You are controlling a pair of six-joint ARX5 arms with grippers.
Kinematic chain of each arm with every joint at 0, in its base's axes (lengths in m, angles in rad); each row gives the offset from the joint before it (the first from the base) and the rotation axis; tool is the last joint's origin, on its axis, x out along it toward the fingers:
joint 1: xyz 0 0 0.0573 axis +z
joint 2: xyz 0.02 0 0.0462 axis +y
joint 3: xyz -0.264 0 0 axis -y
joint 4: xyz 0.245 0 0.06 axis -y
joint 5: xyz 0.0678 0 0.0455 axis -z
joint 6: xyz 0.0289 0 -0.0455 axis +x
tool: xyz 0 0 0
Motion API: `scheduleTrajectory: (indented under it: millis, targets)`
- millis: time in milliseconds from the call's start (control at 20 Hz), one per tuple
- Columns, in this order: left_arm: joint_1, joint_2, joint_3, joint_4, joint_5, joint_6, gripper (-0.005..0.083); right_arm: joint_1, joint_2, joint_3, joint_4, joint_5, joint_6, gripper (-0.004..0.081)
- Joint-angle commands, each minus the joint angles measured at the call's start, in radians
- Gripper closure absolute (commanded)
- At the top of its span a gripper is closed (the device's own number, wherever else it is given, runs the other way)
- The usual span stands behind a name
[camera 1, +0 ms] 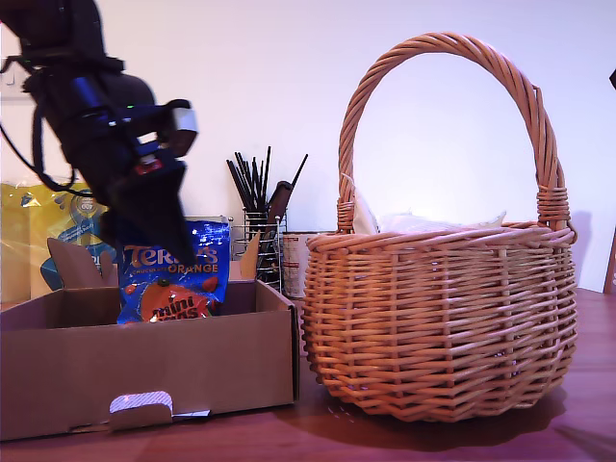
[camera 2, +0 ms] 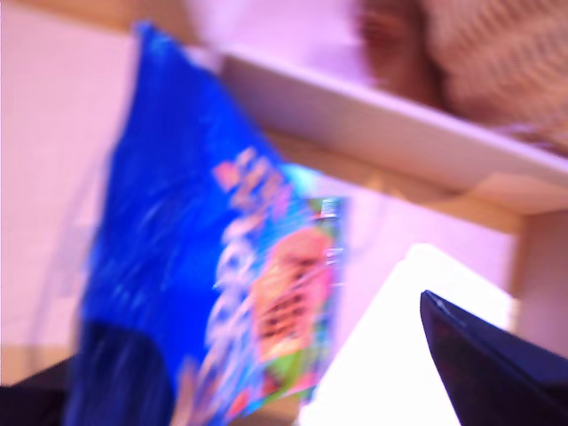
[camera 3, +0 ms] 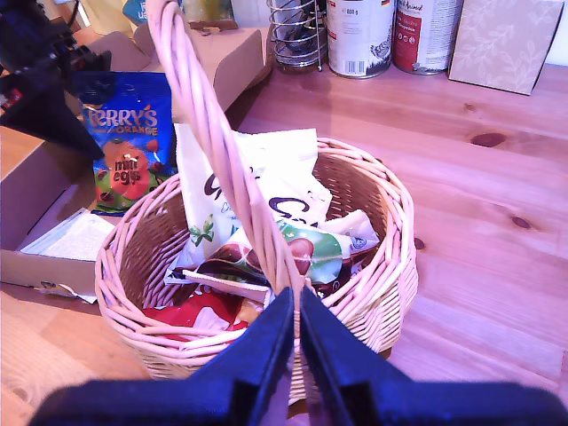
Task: Move the bags of Easter eggs from the cardboard box on the left into the woven basket on the right side.
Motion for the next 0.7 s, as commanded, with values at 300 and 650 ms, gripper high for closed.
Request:
scheduleTrajectory:
  millis: [300, 650]
  targets:
    - [-0.07, 0.035, -0.001, 0.008, -0.072, -0.011, 0.0078, -0.001, 0.005, 0.015, 0.014, -0.003, 0.008, 0.0782]
    - [-0.118, 0.108, -0.005, 0.033, -0.126, -0.037, 0.0251, -0.001, 0.005, 0.015, 0.016, -0.003, 0.008, 0.0782]
